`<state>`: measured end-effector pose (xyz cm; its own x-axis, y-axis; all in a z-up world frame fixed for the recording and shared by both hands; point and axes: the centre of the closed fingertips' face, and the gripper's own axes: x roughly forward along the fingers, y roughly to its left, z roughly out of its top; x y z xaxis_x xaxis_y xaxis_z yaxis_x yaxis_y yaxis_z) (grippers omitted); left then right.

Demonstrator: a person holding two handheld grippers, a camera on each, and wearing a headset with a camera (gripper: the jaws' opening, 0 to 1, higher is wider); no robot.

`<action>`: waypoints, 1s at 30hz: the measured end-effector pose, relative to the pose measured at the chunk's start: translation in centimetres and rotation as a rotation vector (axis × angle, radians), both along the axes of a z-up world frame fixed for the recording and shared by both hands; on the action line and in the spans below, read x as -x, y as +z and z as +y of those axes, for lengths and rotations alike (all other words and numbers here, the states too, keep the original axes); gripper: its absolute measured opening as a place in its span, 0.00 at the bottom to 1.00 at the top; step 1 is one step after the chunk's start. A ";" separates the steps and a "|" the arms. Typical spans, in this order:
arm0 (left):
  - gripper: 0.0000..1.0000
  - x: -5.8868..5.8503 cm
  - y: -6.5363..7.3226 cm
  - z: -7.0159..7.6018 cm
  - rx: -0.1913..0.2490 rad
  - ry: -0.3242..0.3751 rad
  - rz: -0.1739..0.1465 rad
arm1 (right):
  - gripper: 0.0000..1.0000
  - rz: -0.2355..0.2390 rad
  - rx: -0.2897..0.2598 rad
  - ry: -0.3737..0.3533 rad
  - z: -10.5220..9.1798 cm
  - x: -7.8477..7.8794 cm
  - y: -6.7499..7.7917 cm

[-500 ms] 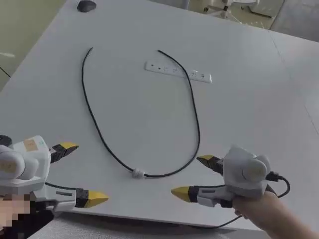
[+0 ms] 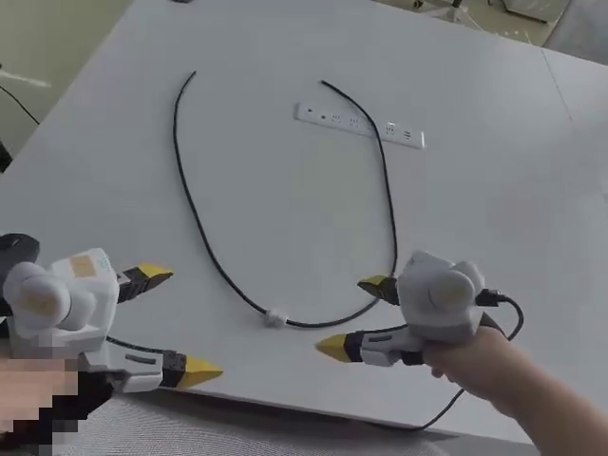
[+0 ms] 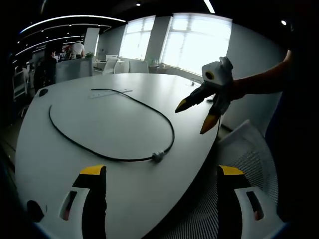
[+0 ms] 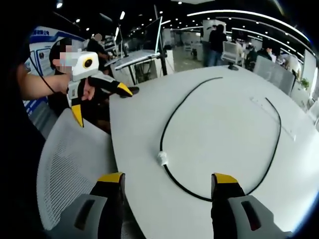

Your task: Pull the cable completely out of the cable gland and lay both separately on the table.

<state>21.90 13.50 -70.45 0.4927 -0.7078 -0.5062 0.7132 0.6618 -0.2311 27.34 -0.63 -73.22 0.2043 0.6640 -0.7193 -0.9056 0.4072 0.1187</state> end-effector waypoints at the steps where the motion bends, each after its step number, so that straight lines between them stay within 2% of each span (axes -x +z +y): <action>1: 0.92 0.1 0.0 -0.1 -0.001 -0.004 -0.002 | 0.69 0.002 0.003 0.007 0.2 0.0 -0.1; 5: 0.94 0.3 0.0 0.0 -0.007 -0.012 -0.006 | 0.69 0.011 0.024 0.042 1.2 -0.2 -0.7; 9: 0.95 0.2 -0.4 0.6 -0.032 -0.002 -0.001 | 0.67 0.015 0.037 0.064 2.1 -0.4 -1.0; 13: 0.95 -0.2 -0.3 1.1 -0.022 0.022 -0.004 | 0.64 0.021 0.051 0.087 3.0 -0.7 -1.6; 20: 0.94 -0.6 -0.3 1.3 -0.021 0.041 0.012 | 0.58 0.049 0.105 0.124 3.2 -0.6 -3.3; 30: 0.93 -0.7 -1.1 1.9 -0.071 0.036 0.025 | 0.49 0.063 0.150 0.188 3.9 -0.6 -4.8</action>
<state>22.58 15.36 -71.55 0.5035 -0.6520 -0.5670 0.6834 0.7020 -0.2004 27.94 3.31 -78.02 0.0392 0.5708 -0.8202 -0.9597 0.2500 0.1282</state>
